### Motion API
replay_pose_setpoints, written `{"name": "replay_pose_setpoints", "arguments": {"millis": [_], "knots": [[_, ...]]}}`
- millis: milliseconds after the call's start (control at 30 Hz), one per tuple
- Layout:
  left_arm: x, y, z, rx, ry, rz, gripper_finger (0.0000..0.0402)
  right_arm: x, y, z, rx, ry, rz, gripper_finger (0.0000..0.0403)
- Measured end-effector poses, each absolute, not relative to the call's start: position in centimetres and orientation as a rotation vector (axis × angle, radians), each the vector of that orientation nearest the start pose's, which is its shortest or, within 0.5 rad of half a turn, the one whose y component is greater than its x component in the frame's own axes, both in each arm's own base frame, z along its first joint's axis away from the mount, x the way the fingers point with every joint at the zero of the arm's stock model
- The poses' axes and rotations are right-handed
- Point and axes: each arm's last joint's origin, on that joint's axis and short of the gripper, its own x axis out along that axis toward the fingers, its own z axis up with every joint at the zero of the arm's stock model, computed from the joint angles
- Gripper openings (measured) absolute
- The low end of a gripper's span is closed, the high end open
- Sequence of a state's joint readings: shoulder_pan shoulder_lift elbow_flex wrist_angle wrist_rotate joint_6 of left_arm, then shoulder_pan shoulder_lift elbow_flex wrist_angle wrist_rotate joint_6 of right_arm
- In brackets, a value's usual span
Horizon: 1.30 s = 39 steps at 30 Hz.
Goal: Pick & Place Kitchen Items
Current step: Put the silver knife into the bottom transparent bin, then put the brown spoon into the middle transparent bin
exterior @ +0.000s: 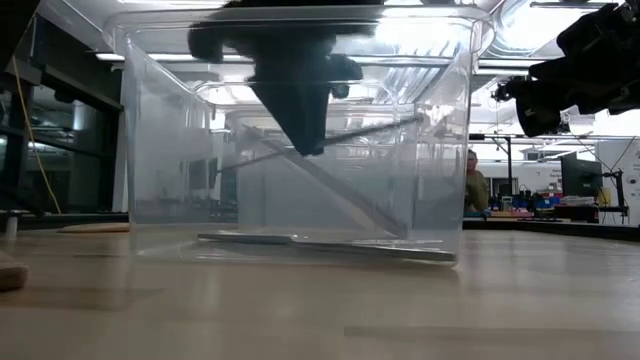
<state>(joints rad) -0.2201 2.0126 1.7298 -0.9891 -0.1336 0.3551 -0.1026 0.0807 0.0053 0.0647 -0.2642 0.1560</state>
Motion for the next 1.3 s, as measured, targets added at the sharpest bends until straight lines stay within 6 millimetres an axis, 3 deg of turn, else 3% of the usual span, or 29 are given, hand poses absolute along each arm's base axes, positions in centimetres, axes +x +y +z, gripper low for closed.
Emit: {"name": "replay_pose_setpoints", "arguments": {"millis": [1033,1300], "knots": [[40.45,-8.21,23.76,0.529,1.245,-0.31,0.007,10.16,-0.29,16.51,0.158,0.023,0.161,0.0165],[40.78,-8.28,24.63,0.526,1.209,-0.304,0.0135,10.16,-0.29,16.52,0.158,0.023,0.16,0.0165]]}}
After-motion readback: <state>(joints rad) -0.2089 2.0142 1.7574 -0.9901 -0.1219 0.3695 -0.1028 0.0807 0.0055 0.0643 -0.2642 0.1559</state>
